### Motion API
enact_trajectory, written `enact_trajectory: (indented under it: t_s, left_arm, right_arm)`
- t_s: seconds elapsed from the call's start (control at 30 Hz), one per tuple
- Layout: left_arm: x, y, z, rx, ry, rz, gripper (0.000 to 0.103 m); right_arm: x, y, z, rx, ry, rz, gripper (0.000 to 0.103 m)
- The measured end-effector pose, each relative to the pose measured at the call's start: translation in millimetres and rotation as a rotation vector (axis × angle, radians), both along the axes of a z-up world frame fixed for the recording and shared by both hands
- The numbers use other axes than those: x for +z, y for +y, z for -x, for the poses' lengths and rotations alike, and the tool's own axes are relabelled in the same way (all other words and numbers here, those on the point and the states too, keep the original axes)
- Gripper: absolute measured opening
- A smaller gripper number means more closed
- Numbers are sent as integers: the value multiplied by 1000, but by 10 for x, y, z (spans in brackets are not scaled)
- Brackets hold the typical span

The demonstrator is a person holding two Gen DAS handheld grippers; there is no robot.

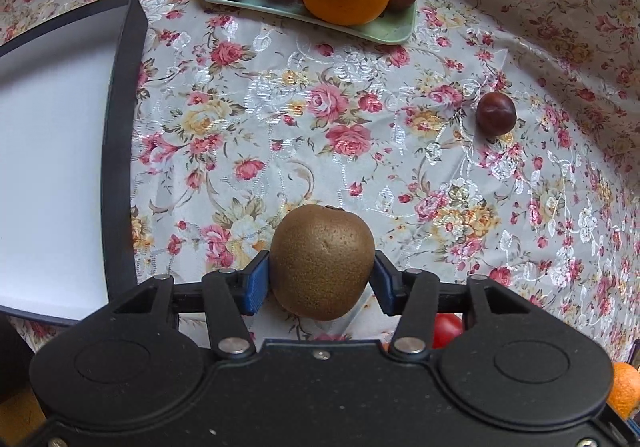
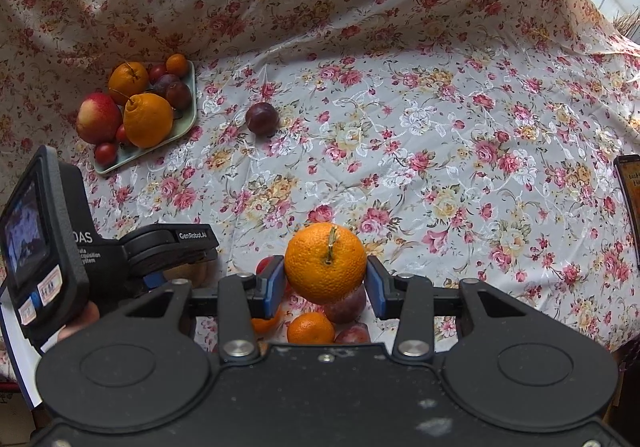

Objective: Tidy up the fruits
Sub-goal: 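Carry the kiwi in the left tool while the right tool carries the tangerine over the box, then open the right tool to drop the tangerine in the box while the left tool releases the kiwi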

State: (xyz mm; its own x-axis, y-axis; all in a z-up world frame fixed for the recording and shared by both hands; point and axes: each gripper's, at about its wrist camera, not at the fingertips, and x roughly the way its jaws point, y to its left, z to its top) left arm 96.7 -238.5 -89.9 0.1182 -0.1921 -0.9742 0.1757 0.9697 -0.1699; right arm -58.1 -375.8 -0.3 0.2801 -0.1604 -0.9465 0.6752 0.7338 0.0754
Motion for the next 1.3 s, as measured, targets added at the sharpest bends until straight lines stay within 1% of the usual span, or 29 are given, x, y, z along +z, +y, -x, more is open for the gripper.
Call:
enact_trajectory:
  t_s: [0.1, 0.27, 0.43, 0.57, 0.73, 0.9, 1.03, 1.1, 1.17, 1.3]
  left_arm:
    - [175, 99, 2, 15, -42, -1, 57]
    - [520, 342, -29, 41, -145, -22, 57]
    - [682, 745, -117, 131, -193, -65, 57]
    - [723, 1125, -181, 216, -202, -93, 57]
    - [747, 1554, -282, 257, -214, -117, 57]
    - [686, 1950, -415, 307, -189, -136, 57]
    - [656, 2243, -495, 339, -174, -158, 57]
    - [673, 2366, -516, 357, -178, -154, 57]
    - [683, 2449, -542, 359, -185, -156, 57]
    - [667, 2553, -569, 363, -177, -153, 57]
  right_arm:
    - [7, 20, -33, -1, -4, 4, 43]
    - [15, 143, -130, 22, -7, 12, 43]
    - [4, 351, -323, 61, -13, -8, 43]
    - [-19, 605, -533, 106, -17, -13, 43]
    - [-33, 1056, -804, 194, -31, -27, 43]
    - [26, 1665, -1048, 319, -75, -22, 43]
    - [54, 2113, -1158, 416, -117, 12, 43]
    - [48, 2305, -1209, 463, -127, 42, 43]
    - [41, 2434, -1254, 484, -136, 56, 43]
    - [6, 2573, -1332, 506, -140, 43, 43]
